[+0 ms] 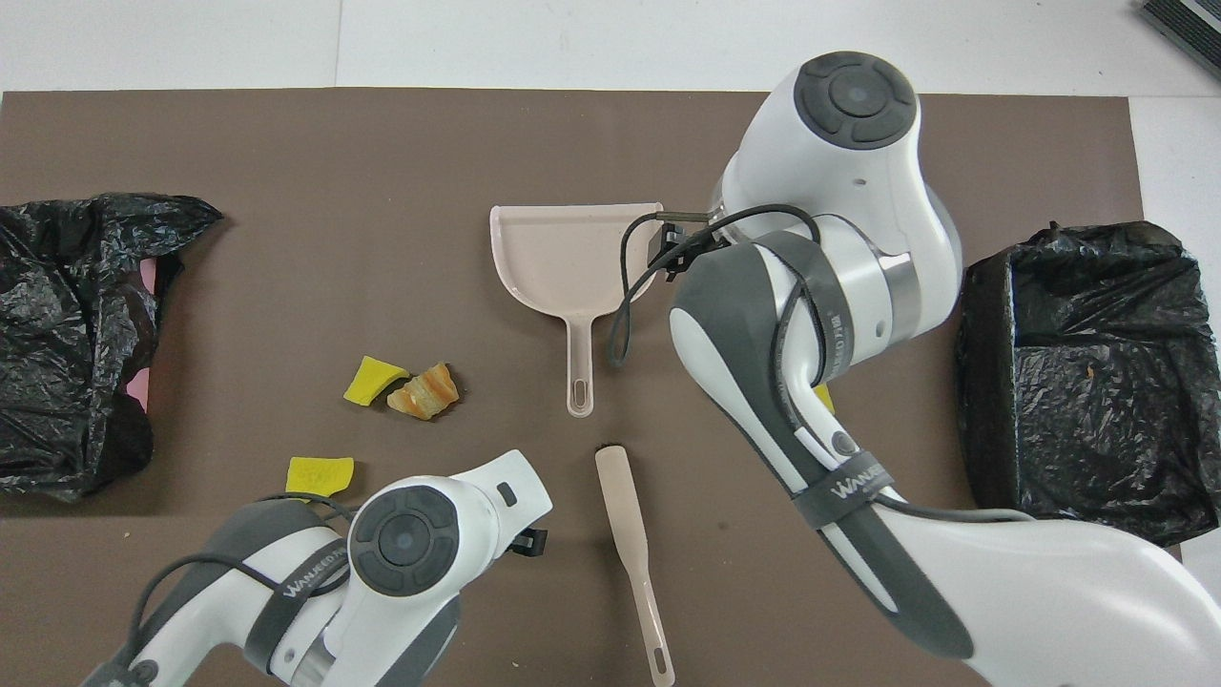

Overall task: Sweep and dump trash in bin
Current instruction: 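Reach the right gripper to the dustpan while the left gripper reaches the brush, then grasp the dustpan with the right gripper and lift it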

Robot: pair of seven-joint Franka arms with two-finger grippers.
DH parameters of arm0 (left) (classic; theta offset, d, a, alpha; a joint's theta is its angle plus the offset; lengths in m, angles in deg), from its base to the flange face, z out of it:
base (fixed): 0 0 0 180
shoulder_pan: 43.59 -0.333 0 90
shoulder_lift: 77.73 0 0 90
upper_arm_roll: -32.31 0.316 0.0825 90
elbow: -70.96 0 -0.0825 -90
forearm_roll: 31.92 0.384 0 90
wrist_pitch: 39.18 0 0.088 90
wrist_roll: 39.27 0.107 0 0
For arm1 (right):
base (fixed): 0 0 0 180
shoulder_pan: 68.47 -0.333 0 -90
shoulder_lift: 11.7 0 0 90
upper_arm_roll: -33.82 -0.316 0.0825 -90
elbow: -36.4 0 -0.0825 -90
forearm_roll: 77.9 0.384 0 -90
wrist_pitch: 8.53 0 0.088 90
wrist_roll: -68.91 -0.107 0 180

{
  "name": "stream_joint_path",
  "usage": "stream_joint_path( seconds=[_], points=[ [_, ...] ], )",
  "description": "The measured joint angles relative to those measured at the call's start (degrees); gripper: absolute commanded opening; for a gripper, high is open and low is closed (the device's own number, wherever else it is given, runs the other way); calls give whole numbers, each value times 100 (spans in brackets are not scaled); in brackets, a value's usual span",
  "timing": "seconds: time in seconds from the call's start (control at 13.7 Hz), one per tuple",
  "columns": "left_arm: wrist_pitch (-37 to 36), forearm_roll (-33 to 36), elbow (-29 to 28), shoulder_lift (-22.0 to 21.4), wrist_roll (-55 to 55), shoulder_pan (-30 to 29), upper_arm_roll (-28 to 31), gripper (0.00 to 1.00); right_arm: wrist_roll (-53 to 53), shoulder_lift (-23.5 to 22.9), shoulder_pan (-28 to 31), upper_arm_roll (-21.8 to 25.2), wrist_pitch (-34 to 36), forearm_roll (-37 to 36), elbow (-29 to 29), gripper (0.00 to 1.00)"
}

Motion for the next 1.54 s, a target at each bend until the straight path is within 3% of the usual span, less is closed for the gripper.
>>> stream_joint_path(
  seconds=[0.29,0.58,1.02,1.32,1.54],
  points=[
    [559,-47,3,103,-1575,1055,-8,100,-29,-285,-73,-159,-42,6,64,100],
    [965,-142,40,151,-2415,1505,-2,100,-31,-424,-365,-223,-68,7,73,100],
    [1065,-970,356,679,-2562,1802,-28,100,-39,-604,-517,-227,-164,516,88,100],
    [943,-1048,787,1253,-2578,2065,-68,100,-104,-698,-788,-233,-460,575,54,100],
    [590,-1036,1152,1413,-2575,2065,-43,100,-105,-777,-959,-233,-774,523,-106,99]
  ],
)
